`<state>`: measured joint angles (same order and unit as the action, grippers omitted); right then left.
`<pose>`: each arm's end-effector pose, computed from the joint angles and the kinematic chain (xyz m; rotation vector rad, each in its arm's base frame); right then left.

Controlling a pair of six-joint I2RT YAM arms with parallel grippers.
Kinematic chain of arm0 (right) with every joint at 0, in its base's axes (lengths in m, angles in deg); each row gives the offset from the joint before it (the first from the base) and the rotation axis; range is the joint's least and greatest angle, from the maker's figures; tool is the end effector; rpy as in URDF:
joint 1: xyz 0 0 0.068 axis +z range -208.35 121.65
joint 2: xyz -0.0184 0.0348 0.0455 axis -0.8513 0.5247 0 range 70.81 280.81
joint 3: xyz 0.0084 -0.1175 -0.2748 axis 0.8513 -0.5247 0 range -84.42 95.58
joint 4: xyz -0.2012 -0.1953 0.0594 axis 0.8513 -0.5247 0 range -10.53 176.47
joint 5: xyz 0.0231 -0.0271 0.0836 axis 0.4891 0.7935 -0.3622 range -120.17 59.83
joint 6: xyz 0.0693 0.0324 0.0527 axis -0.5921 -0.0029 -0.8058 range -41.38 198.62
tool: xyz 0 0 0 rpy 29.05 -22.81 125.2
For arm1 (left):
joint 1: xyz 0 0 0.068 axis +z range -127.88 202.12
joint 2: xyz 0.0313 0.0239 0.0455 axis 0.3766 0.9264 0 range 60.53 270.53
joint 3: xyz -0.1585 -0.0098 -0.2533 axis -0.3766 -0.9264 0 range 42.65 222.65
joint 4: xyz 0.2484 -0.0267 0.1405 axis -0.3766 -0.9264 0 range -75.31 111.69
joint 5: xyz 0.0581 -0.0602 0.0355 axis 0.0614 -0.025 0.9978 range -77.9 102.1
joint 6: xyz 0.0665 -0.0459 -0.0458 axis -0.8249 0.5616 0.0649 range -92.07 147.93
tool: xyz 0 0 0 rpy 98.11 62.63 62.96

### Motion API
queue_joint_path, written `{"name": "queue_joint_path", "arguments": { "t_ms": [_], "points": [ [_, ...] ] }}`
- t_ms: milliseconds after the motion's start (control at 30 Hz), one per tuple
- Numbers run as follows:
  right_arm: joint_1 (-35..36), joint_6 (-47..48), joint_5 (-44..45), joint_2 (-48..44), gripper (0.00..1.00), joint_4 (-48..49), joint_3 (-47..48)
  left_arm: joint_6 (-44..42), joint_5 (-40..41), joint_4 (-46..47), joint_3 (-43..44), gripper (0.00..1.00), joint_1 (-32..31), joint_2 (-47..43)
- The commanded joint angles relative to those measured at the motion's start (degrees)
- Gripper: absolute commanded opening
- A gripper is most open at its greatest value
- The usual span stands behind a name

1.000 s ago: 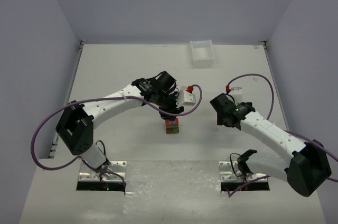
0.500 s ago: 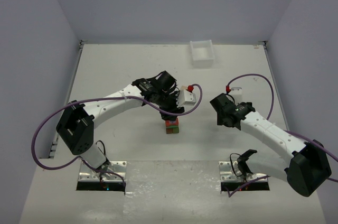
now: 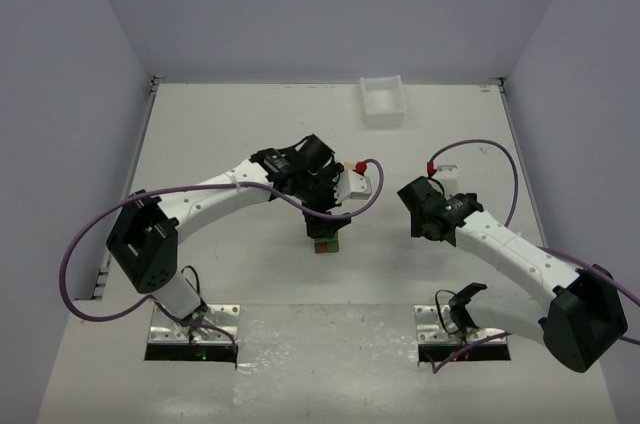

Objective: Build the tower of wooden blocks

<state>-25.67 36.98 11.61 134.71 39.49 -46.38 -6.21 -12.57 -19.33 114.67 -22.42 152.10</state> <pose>0.2007 0.0627 0.1800 0.3283 2.4050 -0.5162 0.2449 -0.2898 0.2393 1.7649 1.9172 -0.6286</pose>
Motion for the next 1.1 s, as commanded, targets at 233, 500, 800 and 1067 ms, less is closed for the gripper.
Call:
{"name": "queue_joint_path", "arguments": {
  "t_ms": [233,500,800,1067],
  "points": [
    [-0.3,5.7,-3.7,-2.2,0.99,4.8,0.3,3.9,0.0,7.1,6.4,1.0,-0.3,-3.7],
    [-0.2,17.0,-12.4,-3.4,0.99,14.7,0.3,11.5,4.5,17.2,9.8,1.0,1.5,-8.1],
    [-0.2,51.9,-33.1,0.7,0.99,39.0,0.6,40.5,29.6,30.8,22.7,1.0,10.1,-5.0],
    [-0.6,67.4,-45.1,16.8,0.99,39.0,14.5,64.8,42.1,20.7,32.0,1.0,17.6,-1.8]
  ]
}}
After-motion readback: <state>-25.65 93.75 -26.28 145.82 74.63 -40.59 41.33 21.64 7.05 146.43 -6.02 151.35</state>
